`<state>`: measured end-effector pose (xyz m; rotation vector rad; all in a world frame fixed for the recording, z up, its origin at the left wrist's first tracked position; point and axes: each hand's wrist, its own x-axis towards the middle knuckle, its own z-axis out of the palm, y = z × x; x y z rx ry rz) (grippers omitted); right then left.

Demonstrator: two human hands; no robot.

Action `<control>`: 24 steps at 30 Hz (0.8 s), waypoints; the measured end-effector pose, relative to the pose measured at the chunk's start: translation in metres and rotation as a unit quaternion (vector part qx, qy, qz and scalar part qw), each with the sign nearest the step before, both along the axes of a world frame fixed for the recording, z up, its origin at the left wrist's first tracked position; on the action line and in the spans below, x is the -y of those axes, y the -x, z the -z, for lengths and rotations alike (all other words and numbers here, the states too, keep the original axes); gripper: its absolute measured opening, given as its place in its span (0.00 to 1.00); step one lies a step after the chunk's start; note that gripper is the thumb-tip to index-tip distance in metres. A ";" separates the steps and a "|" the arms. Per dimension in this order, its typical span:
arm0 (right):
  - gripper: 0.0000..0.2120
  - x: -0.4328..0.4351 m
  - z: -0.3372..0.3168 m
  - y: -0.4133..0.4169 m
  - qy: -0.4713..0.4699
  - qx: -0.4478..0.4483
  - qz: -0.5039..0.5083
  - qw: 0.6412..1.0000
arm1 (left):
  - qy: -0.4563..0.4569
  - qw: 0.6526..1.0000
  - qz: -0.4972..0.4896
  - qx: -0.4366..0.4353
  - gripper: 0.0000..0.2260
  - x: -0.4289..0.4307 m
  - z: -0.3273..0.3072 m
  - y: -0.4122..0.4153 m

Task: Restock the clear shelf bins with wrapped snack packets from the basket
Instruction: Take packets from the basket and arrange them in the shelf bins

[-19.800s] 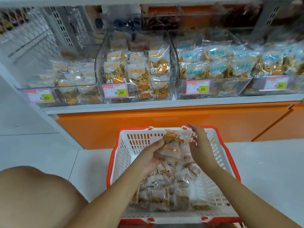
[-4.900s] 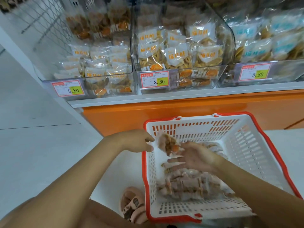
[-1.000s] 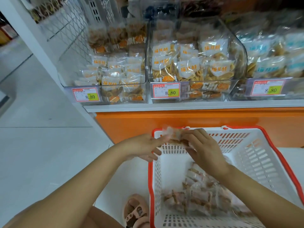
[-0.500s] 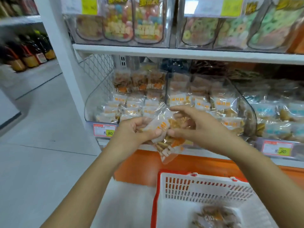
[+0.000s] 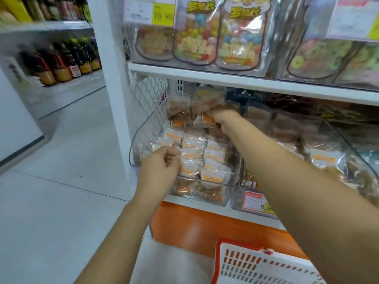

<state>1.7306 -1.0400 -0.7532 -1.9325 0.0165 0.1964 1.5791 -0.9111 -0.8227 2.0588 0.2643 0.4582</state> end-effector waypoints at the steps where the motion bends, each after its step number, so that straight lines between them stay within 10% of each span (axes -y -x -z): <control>1: 0.18 -0.005 0.007 -0.009 0.010 -0.004 0.002 1.000 | -0.008 1.000 0.004 0.001 0.06 -0.001 0.002 -0.001; 8: 0.16 -0.032 0.036 -0.046 0.252 0.104 0.101 0.957 | -0.039 0.998 0.043 0.000 0.07 -0.002 0.005 -0.001; 13: 0.38 -0.026 0.045 -0.049 0.293 0.092 0.126 0.943 | -0.036 0.998 0.054 0.008 0.06 -0.003 0.006 0.002; 19: 0.11 -0.015 0.024 -0.007 0.242 0.080 0.058 0.965 | -0.046 0.993 0.078 0.075 0.06 0.003 0.007 0.014; 24: 0.12 0.035 0.033 0.106 0.164 0.274 -0.031 0.947 | -0.078 0.976 0.148 0.139 0.13 0.030 0.011 0.042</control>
